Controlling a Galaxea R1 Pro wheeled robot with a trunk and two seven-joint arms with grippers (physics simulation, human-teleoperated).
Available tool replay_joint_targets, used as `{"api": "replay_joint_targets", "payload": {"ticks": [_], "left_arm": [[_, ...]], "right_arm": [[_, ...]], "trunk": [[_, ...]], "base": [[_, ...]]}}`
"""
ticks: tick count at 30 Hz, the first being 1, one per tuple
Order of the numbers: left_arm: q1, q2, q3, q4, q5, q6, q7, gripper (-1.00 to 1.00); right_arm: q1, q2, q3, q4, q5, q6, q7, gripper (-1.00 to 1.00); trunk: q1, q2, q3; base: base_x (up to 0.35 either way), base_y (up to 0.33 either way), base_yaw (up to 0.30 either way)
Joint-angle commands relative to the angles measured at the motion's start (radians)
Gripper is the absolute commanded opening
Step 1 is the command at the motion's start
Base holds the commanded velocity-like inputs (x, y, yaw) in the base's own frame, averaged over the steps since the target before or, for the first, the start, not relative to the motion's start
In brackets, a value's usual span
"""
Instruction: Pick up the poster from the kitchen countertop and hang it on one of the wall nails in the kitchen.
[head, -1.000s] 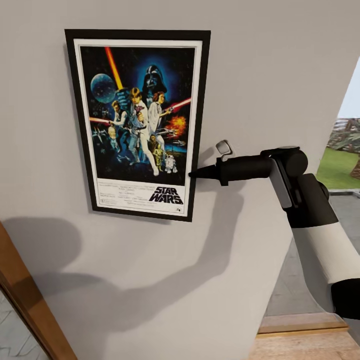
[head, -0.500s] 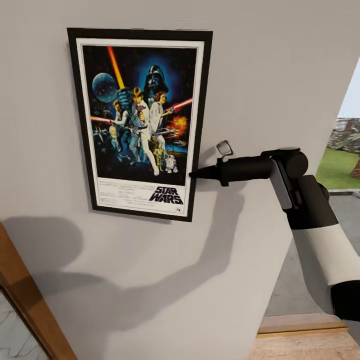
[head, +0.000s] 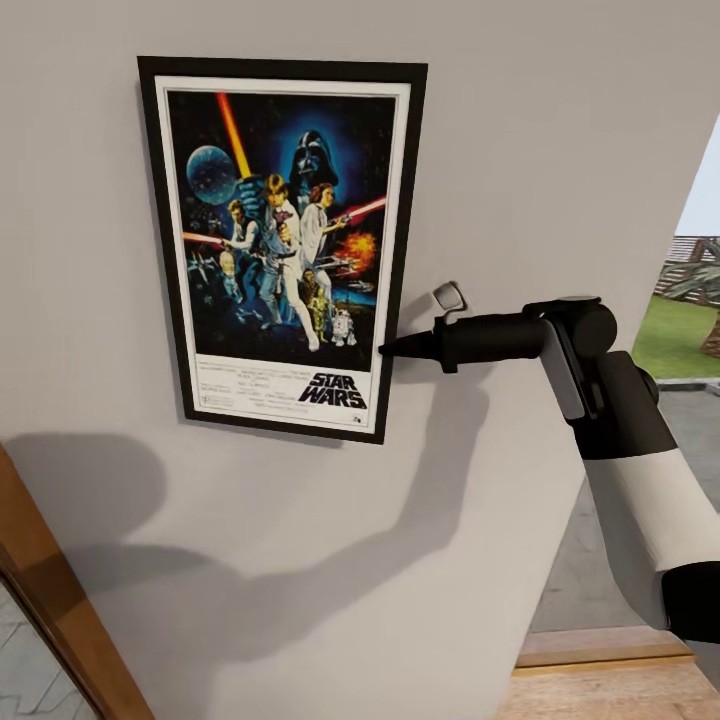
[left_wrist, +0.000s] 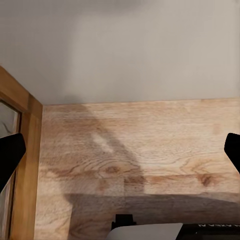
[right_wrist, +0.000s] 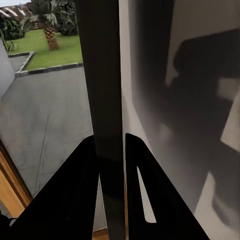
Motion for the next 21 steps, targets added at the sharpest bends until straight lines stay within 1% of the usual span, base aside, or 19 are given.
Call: {"api": "replay_joint_targets", "payload": {"ticks": [1, 21], "left_arm": [[0.000, -0.001, 0.006, -0.001, -0.001, -0.001, -0.009, 1.00], [0.000, 0.003, 0.004, 0.003, 0.000, -0.001, -0.008, 1.00]], "right_arm": [[0.000, -0.001, 0.001, 0.000, -0.004, 0.006, 0.000, -1.00], [-0.001, -0.001, 0.001, 0.000, -0.005, 0.006, 0.001, -1.00]], "trunk": [[0.000, -0.001, 0.000], [0.000, -0.001, 0.000]], "base": [[0.000, 0.000, 0.000], [0.000, 0.000, 0.000]]}}
